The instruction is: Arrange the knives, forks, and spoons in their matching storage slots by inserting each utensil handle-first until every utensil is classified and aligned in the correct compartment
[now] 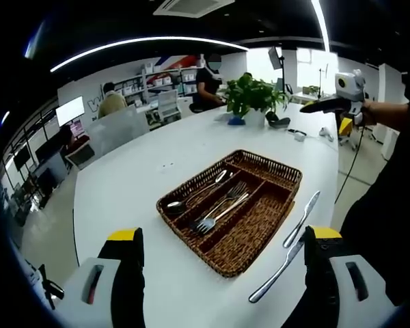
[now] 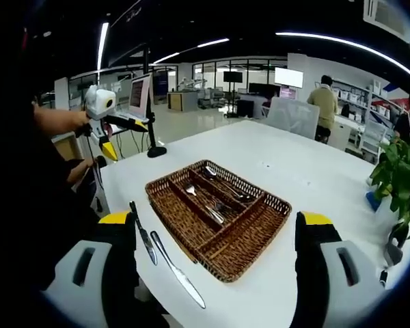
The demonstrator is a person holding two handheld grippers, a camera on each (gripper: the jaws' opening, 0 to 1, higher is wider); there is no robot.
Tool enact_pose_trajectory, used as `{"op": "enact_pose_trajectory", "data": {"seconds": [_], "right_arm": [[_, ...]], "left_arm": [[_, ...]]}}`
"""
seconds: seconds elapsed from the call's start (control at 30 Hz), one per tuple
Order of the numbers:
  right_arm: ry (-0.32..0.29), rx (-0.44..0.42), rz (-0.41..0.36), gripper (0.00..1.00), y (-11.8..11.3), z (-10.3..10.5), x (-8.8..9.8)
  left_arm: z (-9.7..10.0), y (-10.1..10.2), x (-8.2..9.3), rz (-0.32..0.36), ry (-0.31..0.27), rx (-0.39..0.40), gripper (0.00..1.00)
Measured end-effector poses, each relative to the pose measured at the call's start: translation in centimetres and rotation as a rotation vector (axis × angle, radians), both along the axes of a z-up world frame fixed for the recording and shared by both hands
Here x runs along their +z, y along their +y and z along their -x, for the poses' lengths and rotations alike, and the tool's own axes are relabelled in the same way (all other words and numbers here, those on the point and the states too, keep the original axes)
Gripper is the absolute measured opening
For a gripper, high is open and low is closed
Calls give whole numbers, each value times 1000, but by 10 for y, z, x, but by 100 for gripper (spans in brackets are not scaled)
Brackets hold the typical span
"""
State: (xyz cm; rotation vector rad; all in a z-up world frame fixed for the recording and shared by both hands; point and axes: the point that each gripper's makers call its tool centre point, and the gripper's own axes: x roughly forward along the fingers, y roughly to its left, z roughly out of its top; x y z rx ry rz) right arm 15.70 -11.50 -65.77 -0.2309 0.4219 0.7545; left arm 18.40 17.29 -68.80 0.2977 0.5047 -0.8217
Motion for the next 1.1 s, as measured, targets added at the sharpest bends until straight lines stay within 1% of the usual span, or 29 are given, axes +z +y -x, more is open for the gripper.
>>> {"op": "enact_pose_trajectory", "data": {"seconds": [0.1, 0.2, 0.27, 0.3, 0.33, 0.43, 0.47, 0.5, 0.53, 0.57, 0.6, 0.63, 0.67, 0.7, 0.77, 0.8, 0.83, 0.87, 0.9, 0.93, 0.97, 1.0, 1.1], "right_arm": [[2, 26, 4, 100, 6, 2, -1], [3, 32, 9, 100, 7, 3, -3], [5, 36, 11, 100, 7, 3, -4], [11, 41, 9, 100, 8, 4, -6], [16, 48, 9, 100, 10, 5, -8], [30, 86, 11, 97, 21, 10, -15], [26, 99, 8, 96, 24, 11, -16], [-40, 134, -45, 96, 38, 9, -12], [-36, 139, -65, 95, 43, 10, -18], [-18, 136, -52, 92, 43, 11, -23], [0, 170, 2, 88, 50, 15, -39], [-9, 181, 33, 83, 53, 16, -44], [-3, 198, 48, 80, 57, 19, -49], [22, 222, 39, 80, 65, 26, -54], [52, 235, 32, 81, 74, 31, -62], [55, 241, 33, 80, 75, 32, -64], [67, 267, 34, 77, 81, 36, -71], [70, 284, 29, 70, 85, 38, -76], [77, 304, 53, 66, 87, 41, -88], [96, 332, 84, 63, 89, 45, -97], [99, 350, 97, 63, 92, 48, -103], [95, 343, 95, 64, 95, 48, -109], [149, 365, 104, 63, 103, 55, -127]], "left_arm": [[1, 0, 0, -2, 2, -3, 99], [4, 1, -2, -6, 5, -2, 99], [6, 2, -5, -20, 10, 1, 99], [7, 4, -8, -40, 14, 3, 99], [7, 5, -9, -37, 15, 0, 99], [8, 4, -8, -34, 11, -2, 99], [8, 4, -8, -34, 12, -2, 99], [9, 4, -9, -36, 15, -4, 99], [10, 4, -11, -40, 19, -7, 99], [12, 4, -16, -52, 27, -13, 99], [14, 3, -19, -62, 33, -18, 99], [15, 3, -20, -65, 35, -20, 99], [16, 3, -21, -67, 36, -21, 99], [18, 2, -21, -67, 42, -23, 99], [19, 2, -21, -68, 43, -23, 99], [19, 2, -20, -64, 43, -22, 99], [19, 3, -20, -60, 43, -19, 99], [19, 3, -19, -60, 41, -17, 99], [18, 4, -20, -62, 41, -15, 99], [18, 4, -20, -64, 42, -14, 99], [18, 4, -20, -68, 42, -12, 99], [18, 5, -20, -70, 41, -11, 99], [19, 6, -19, -62, 42, -7, 99]]}}
